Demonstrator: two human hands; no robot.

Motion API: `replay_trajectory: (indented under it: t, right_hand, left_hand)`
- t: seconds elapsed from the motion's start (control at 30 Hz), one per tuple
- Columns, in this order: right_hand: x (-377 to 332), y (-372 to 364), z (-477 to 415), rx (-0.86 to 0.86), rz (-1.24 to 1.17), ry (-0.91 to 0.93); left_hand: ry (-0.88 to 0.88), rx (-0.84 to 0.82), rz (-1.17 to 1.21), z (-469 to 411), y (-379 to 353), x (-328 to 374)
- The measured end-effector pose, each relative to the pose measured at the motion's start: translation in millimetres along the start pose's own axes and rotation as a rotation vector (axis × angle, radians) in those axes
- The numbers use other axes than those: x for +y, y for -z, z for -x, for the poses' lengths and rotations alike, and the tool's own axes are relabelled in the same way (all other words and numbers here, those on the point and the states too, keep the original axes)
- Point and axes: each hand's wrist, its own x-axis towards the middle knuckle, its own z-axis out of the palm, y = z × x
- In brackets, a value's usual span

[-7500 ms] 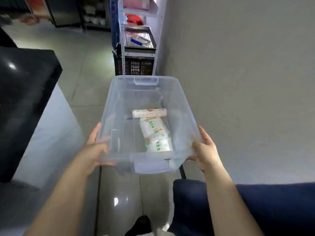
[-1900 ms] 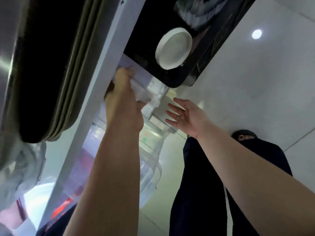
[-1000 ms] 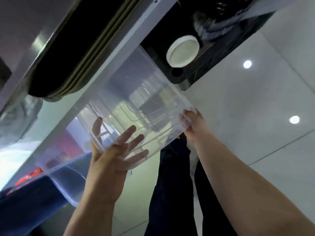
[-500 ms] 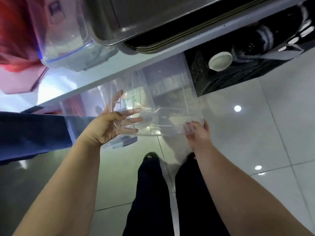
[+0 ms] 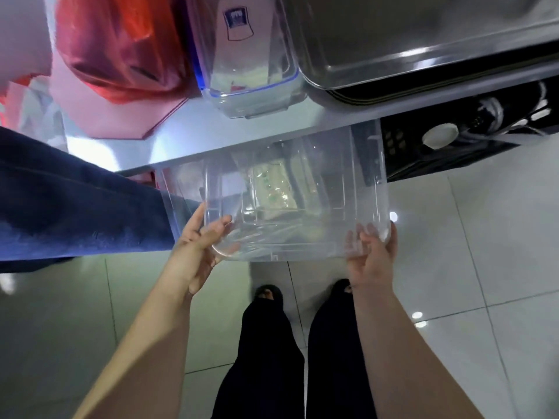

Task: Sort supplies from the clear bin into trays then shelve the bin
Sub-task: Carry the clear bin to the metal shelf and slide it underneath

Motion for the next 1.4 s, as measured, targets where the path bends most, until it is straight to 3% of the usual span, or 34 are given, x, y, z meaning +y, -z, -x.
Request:
replay_trajectory:
  t: [0.1, 0.27, 0.43, 0.57, 0.63, 0.7, 0.8, 0.9, 1.0, 1.07, 1.1, 1.17, 1.2, 1.23, 1.3, 1.37, 1.4]
  right_hand:
    - [16.9, -17.7, 17.2, -0.099, 0.162, 0.065]
    - [40.3, -47.8, 18.8, -0.264, 0.659, 0.183]
    - [52.7, -54.3, -3.4, -0.234, 0.81, 0.111]
    - [46.2, -41.5, -15.4, -0.223, 0.925, 0.141]
    - [41.4, -34.9, -18.8, -0.242, 0.945, 0.105]
    - [37.7, -30.8, -22.7, -0.25, 0.914, 0.048]
    - [36.4, -32.3, -25.5, -0.226, 0.802, -0.077]
    - [40.1, -35.4, -22.5, -0.175, 0.686, -0.176]
    - [48.3, -46.9, -15.2, -0.182, 0.691, -0.144]
    - [57.0, -55.0, -8.1, -0.167, 0.901, -0.003]
    - [60.2, -56.4, -4.2, -0.145, 1.076, 0.151]
    - [64.1, -54.2, 5.6, -0.203, 1.383, 0.637]
    - [66.9, -51.7, 11.1, -0.322, 1.492, 0.874]
    - [71.9, -49.8, 16.6, -0.473, 1.598, 1.048]
    - [88.4, -45.9, 23.5, -0.752, 1.867, 1.241]
    - [105.5, -44.3, 23.4, -0.871, 2.151, 1.319]
    - [111.9, -44.2, 19.4, -0.872, 2.243, 1.343]
  left_hand:
    - [-0.058, 0.085, -0.145, 12.8, 28.2, 0.5]
    - [-0.209, 0.192, -0.238, 18.2, 58.3, -3.2]
    - [-0.304, 0.331, -0.398, -3.4, 68.3, -10.6]
    - [-0.199, 0.447, -0.365, -15.8, 66.8, -27.4]
    - [-0.12, 0.517, -0.282, -14.8, 71.6, -38.0]
    - [0.047, 0.547, -0.031, -9.9, 75.8, -46.4]
    - [0.223, 0.431, 0.113, -4.9, 78.4, -58.7]
    - [0.222, 0.421, 0.118, -8.2, 76.1, -58.0]
    - [0.175, 0.476, 0.102, -15.4, 74.3, -40.9]
    - [0.154, 0.523, 0.093, -19.2, 73.0, -31.3]
    - [0.157, 0.549, 0.082, -18.4, 68.6, -30.0]
    - [0.189, 0.599, 0.017, -9.5, 51.1, -39.6]
    - [0.17, 0.622, -0.058, -0.8, 39.3, -50.2]
    - [0.086, 0.638, -0.191, 9.4, 27.6, -64.0]
    - [-0.282, 0.574, -0.664, 28.8, 9.5, -89.7]
    - [-0.645, 0.426, -1.116, 24.1, 7.9, -102.8]
    - [-0.734, 0.368, -1.278, 12.9, 10.7, -101.6]
